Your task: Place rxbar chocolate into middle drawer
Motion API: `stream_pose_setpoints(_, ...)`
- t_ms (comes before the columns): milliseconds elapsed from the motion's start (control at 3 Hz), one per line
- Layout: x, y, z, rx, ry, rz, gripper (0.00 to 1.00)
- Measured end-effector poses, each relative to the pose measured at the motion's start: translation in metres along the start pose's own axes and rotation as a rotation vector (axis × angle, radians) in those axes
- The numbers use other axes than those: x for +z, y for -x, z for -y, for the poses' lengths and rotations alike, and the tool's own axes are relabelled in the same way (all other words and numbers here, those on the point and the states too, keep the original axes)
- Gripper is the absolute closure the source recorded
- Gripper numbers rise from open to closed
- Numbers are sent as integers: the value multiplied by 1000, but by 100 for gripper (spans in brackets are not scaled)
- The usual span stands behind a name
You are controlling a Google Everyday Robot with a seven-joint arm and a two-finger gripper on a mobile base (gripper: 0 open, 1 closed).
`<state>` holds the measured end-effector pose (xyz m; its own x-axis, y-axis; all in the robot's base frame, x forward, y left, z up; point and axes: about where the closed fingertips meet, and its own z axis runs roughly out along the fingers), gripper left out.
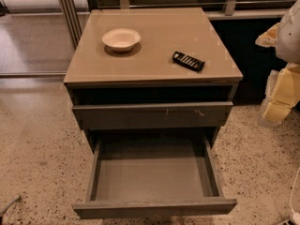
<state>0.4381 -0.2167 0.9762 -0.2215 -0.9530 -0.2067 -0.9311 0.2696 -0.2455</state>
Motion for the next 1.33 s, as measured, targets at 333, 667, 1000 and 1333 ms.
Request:
stream_pose_setpoints(333, 0, 0, 0, 0, 0, 0, 0)
stream_pose_setpoints(667, 6, 5, 15, 12, -10, 31, 0)
stream_pose_setpoints(1000, 17, 11, 41, 27, -24, 81, 0)
stream_pose_setpoints(1333, 43, 26, 87, 73, -73, 162, 0)
